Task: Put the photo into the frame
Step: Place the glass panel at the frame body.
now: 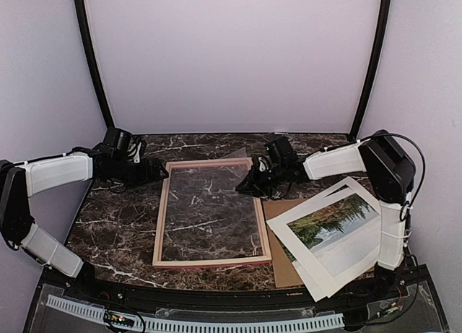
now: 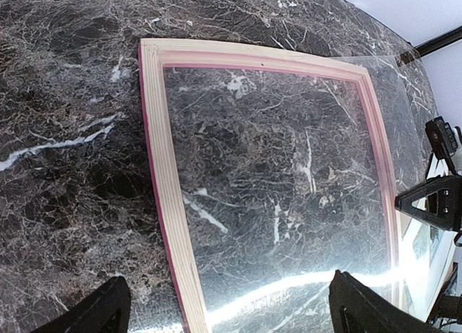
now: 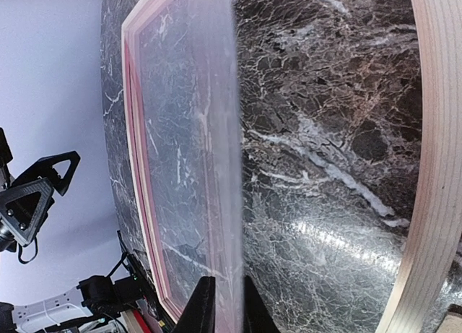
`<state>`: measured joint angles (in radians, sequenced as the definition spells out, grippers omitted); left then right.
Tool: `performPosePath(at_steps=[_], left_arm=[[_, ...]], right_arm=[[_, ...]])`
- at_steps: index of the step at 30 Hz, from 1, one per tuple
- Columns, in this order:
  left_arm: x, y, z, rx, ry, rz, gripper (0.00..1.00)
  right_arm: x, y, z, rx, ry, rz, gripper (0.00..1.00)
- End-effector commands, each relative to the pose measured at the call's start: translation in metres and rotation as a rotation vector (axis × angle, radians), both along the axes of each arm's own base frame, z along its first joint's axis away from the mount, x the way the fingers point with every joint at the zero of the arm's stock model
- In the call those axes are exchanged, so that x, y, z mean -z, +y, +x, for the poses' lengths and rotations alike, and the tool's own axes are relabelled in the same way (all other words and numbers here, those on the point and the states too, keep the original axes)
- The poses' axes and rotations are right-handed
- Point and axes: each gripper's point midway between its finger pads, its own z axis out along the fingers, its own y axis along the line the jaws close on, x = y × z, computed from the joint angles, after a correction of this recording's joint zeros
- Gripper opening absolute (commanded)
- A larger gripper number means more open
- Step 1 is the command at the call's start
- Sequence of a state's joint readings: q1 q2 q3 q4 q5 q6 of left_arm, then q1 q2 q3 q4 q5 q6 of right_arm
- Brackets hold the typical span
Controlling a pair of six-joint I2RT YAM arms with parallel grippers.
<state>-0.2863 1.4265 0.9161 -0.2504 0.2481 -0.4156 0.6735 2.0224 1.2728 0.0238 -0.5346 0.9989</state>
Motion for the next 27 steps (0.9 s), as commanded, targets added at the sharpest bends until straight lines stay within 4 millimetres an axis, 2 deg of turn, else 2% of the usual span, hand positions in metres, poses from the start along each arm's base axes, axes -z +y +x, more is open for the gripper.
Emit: performPosePath(at_steps=[1,5,17,27], left_arm=[[-0.015,-0.005,0.000,0.020,-0.025,-0.013,0.99],[-0.013,-0.005,0.001,0.020,-0.022,-0.014,0.99],[-0.007,-0.010,0.003,0.024,-0.013,-0.026,0.99],[-0.003,-0.030,0.001,0.058,-0.015,-0.068,0.99]], right_arm=[[-0.006,0.008,0.006,-0.025,-0.034,0.005,0.12],[-0.006,0.009,0.008,-0.026,-0.044,0.000,0.17],[0.011,-0.001,0.006,-0.024,-0.042,-0.099,0.33],[0.011,-0.009,0.011,-0.021,-0.089,-0.199,0.42]])
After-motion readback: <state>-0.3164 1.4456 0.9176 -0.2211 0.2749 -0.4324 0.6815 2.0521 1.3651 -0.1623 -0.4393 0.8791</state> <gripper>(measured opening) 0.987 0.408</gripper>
